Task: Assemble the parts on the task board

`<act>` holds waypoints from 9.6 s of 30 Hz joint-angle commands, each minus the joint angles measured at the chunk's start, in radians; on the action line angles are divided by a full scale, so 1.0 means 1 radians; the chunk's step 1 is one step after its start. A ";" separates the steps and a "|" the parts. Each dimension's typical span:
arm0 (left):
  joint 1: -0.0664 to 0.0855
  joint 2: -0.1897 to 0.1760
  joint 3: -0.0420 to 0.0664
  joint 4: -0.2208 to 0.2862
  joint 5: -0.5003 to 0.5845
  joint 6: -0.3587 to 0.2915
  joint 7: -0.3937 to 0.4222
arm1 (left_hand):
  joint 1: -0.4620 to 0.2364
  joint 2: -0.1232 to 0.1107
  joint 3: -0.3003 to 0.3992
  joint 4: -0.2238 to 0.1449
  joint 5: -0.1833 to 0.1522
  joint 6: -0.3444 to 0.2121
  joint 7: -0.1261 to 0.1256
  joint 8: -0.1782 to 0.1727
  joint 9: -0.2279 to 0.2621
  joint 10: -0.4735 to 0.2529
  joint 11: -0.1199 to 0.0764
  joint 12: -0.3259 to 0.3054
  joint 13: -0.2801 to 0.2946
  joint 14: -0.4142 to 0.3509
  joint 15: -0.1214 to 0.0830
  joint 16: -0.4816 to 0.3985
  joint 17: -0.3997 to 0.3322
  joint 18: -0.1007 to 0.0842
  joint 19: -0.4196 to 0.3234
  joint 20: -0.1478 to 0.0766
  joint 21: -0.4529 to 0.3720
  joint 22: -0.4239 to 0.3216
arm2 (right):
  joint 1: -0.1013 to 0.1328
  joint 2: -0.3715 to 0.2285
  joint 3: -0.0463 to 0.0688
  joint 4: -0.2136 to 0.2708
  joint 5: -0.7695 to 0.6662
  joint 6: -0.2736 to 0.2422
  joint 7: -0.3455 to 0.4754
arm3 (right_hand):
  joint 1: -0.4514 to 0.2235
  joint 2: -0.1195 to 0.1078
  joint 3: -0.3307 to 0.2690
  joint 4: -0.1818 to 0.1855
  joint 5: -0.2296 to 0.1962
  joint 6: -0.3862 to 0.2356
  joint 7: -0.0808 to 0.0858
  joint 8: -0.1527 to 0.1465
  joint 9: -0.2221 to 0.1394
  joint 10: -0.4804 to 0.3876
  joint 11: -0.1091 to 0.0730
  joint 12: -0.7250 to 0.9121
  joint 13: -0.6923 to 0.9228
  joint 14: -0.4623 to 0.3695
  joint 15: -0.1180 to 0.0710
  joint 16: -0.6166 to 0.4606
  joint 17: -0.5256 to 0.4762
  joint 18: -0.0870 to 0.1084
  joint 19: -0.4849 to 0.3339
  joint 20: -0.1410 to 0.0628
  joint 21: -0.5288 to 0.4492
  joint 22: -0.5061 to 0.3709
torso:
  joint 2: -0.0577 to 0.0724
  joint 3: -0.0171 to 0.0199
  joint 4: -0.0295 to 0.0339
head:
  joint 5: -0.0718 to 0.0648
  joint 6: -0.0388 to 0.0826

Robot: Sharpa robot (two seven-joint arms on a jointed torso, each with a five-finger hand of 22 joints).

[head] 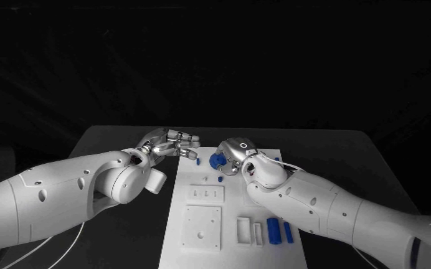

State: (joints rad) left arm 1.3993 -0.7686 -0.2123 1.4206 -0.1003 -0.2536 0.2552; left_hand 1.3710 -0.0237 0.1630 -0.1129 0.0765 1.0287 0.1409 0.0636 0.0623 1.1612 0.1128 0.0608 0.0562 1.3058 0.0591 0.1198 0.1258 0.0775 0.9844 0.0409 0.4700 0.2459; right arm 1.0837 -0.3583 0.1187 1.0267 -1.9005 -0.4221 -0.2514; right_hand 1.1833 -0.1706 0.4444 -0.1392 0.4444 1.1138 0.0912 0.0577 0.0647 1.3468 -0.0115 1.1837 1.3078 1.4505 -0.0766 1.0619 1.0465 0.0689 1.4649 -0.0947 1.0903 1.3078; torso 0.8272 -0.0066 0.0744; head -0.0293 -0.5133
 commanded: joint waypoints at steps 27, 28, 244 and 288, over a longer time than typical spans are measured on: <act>0.002 0.011 0.001 -0.008 -0.002 0.012 0.003 | -0.002 -0.005 -0.006 0.000 0.005 -0.002 0.003 -0.002 0.001 -0.007 -0.001 -0.002 0.002 -0.002 0.002 0.003 0.001 -0.003 0.003 0.002 0.001 -0.003 | -0.002 0.032 -0.006 -0.051 0.020 0.045 0.008 | 0.000 -0.010 -0.169 0.195 -0.371 -0.024 -0.001 0.005 -0.002 -0.016 0.006 -0.035 -0.013 -0.003 0.001 -0.022 -0.009 -0.002 0.028 0.001 -0.020 0.140 | -0.001 0.0033 -0.0034 | 0.000 -0.004; 0.002 0.011 0.001 -0.008 -0.002 0.012 0.003 | -0.002 -0.005 -0.006 0.000 0.005 -0.002 0.003 -0.002 0.001 -0.007 -0.001 -0.002 0.002 -0.002 0.002 0.003 0.001 -0.003 0.003 0.002 0.001 -0.003 | -0.002 0.031 -0.006 -0.052 0.023 0.046 0.007 | -0.013 -0.022 -0.153 0.253 -0.388 -0.027 -0.002 0.004 -0.002 -0.017 0.006 -0.035 -0.014 -0.002 0.002 -0.022 -0.007 -0.001 0.028 0.001 -0.020 0.140 | -0.001 0.0033 -0.0034 | 0.000 -0.004; 0.012 0.206 0.004 -0.219 -0.297 0.229 -0.509 | -0.246 -0.109 -0.046 0.293 -0.025 0.164 -0.103 0.006 0.096 0.352 -0.172 0.472 0.184 0.121 -0.183 1.069 0.618 -0.012 0.111 -0.183 0.609 0.424 | -0.030 -0.234 0.101 0.265 0.378 0.167 0.128 | 0.067 0.085 -0.046 0.054 -0.396 0.076 -0.024 0.005 0.001 -0.066 -0.009 -0.073 -0.059 -0.002 -0.010 -0.039 0.067 -0.009 0.007 -0.013 -0.042 0.134 | -0.058 0.0491 -0.0575 | 0.026 -0.029; 0.011 0.249 0.005 -0.226 -0.319 0.248 -0.497 | -0.188 0.083 -0.078 0.118 0.102 0.137 -0.113 0.001 0.301 0.351 -0.170 0.471 0.185 0.106 -0.185 1.091 0.593 -0.021 0.120 -0.184 0.531 0.541 | -0.017 -0.196 0.070 0.304 0.370 0.230 0.120 | 0.067 0.084 -0.057 0.073 -0.396 0.071 -0.024 0.005 0.001 -0.066 -0.009 -0.077 -0.058 -0.002 -0.010 -0.045 0.070 -0.010 0.008 -0.013 -0.047 0.134 | -0.058 0.0476 -0.0561 | 0.024 -0.034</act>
State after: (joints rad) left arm 1.4086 -0.5272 -0.2103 1.1872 -0.4362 -0.0360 -0.2671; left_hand 1.1798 0.0448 0.0893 0.0163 0.1747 1.1608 0.0298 0.0637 0.3596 1.4649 -0.0548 0.5345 0.2405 1.4181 -0.1248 1.2076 0.7186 0.0538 1.1025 -0.1414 1.0045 0.7843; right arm 1.0675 -0.5597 0.1907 1.3270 -1.5209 -0.2162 -0.1346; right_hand 1.2518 -0.0809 0.3880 -0.0714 0.0501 1.1845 0.0737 0.0580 0.0647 1.2830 -0.0140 1.1130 1.2484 1.4471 -0.0800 1.0233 1.1161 0.0683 1.4649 -0.1016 1.0493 1.3075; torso 0.7697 0.0407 0.0179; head -0.0054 -0.5472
